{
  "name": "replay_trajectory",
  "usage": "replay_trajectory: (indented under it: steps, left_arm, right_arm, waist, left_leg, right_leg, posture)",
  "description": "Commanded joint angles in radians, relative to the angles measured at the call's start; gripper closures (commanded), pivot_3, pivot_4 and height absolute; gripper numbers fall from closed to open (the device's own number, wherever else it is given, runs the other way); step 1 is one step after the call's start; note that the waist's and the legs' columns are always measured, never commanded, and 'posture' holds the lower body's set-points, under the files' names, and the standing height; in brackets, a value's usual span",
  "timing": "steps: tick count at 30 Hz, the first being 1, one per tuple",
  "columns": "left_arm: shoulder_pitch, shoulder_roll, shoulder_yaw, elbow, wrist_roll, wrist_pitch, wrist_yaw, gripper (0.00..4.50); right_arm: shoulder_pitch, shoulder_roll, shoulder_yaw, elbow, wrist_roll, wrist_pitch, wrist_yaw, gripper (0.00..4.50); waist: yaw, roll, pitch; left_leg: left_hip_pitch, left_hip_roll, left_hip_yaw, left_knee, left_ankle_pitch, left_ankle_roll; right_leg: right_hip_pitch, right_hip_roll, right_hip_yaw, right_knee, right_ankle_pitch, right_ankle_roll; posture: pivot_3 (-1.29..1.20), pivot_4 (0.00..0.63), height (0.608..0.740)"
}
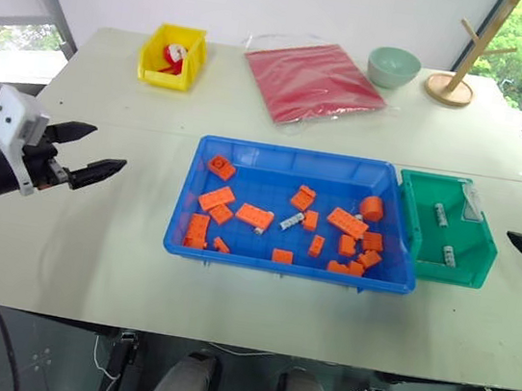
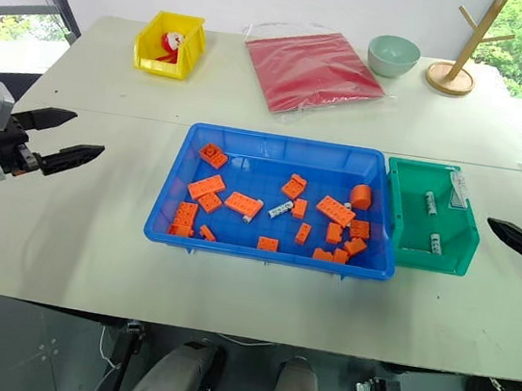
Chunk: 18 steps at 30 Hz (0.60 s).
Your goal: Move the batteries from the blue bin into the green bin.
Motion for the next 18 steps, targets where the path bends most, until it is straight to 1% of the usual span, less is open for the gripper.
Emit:
replay_trajectory:
  steps: [1, 4, 9, 12, 14, 18]
  left_arm:
    - [-0.017, 0.005, 0.006, -0.028, 0.004, -0.012, 0.005, 0.00]
    - [-0.029, 0.002, -0.006, -0.036, -0.001, 0.012, 0.019, 0.00]
    - [-0.018, -0.012, 0.010, -0.077, -0.053, 0.056, 0.013, 0.00]
    - [0.009, -0.021, 0.000, -0.096, -0.026, 0.041, 0.030, 0.00]
    - [0.004, -0.024, -0.006, -0.098, -0.026, 0.033, 0.024, 0.00]
    - [-0.065, -0.022, -0.010, -0.094, -0.078, 0.083, 0.019, 0.00]
  right_arm:
    - [-0.021, 0.001, -0.004, 0.009, -0.004, -0.026, -0.004, 0.03]
    - [-0.039, 0.001, 0.005, 0.029, -0.015, -0.044, -0.007, 0.03]
    - [-0.071, -0.015, 0.019, 0.049, -0.013, -0.030, 0.004, 0.03]
    - [-0.073, -0.018, 0.034, 0.022, -0.037, -0.051, -0.008, 0.03]
    - [-0.100, -0.019, 0.046, -0.008, -0.039, -0.031, -0.024, 0.03]
    - [-0.159, -0.021, 0.090, -0.173, 0.008, 0.065, -0.022, 0.03]
  waist:
    - [0.000, 0.000, 0.000]
    - [-0.001, 0.000, 0.000]
    - [-0.001, 0.000, 0.000]
    - [-0.001, 0.000, 0.000]
    - [-0.001, 0.000, 0.000]
    - [-0.001, 0.001, 0.001]
  left_leg:
    - [0.000, 0.000, 0.000, 0.000, 0.000, 0.000]
    - [0.000, 0.000, 0.000, 0.000, 0.000, 0.000]
    - [0.000, 0.000, 0.000, 0.000, 0.000, 0.000]
    - [0.000, 0.000, 0.000, 0.000, 0.000, 0.000]
    - [0.000, 0.000, 0.000, 0.000, 0.000, 0.000]
    - [0.000, 0.000, 0.000, 0.000, 0.000, 0.000]
  right_leg:
    - [0.000, 0.000, 0.000, 0.000, 0.000, 0.000]
    - [0.000, 0.000, 0.000, 0.000, 0.000, 0.000]
    - [0.000, 0.000, 0.000, 0.000, 0.000, 0.000]
    - [0.000, 0.000, 0.000, 0.000, 0.000, 0.000]
    - [0.000, 0.000, 0.000, 0.000, 0.000, 0.000]
    - [0.000, 0.000, 0.000, 0.000, 0.000, 0.000]
  posture:
    - [0.00, 0.150, 0.717]
    - [0.00, 0.150, 0.717]
    - [0.00, 0.150, 0.717]
    - [0.00, 0.150, 0.717]
    - [0.00, 0.150, 0.717]
    - [0.00, 0.150, 0.717]
